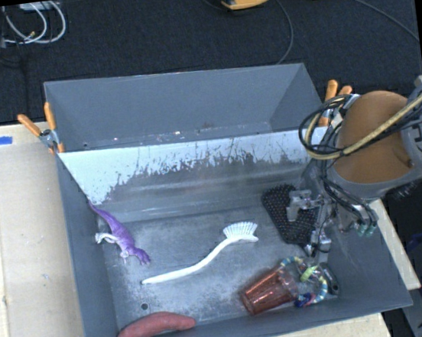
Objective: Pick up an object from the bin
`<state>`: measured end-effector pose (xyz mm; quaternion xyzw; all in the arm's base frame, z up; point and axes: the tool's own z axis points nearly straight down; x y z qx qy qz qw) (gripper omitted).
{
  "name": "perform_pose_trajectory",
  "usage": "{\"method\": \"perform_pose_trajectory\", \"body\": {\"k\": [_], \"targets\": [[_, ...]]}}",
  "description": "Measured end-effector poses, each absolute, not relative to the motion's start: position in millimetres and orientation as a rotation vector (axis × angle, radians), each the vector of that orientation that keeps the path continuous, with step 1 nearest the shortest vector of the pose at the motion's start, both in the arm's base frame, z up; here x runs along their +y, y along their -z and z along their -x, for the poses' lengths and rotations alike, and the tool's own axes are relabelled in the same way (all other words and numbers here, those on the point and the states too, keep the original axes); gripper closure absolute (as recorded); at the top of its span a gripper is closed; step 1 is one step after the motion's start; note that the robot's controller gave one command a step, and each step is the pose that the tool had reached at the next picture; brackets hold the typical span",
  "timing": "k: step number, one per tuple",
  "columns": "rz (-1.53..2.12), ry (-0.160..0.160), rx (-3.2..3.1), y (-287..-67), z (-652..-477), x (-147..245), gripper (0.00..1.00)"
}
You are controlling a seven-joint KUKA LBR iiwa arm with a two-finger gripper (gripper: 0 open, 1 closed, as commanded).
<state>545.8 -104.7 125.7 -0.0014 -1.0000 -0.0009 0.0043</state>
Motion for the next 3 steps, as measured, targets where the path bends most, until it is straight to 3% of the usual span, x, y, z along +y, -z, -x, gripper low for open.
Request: {"method": "perform_pose_trajectory", "body": {"k": [1, 2, 3], "targets": [[0.0, 0.001, -3.14, -130.2, -547.4, -104.3, 0.0], [0.001, 0.006, -3.139, -72.6, -559.3, -100.9, 1.0], [-0.001, 0.006, -3.139, -72.6, -559.3, -100.8, 1.0]]}}
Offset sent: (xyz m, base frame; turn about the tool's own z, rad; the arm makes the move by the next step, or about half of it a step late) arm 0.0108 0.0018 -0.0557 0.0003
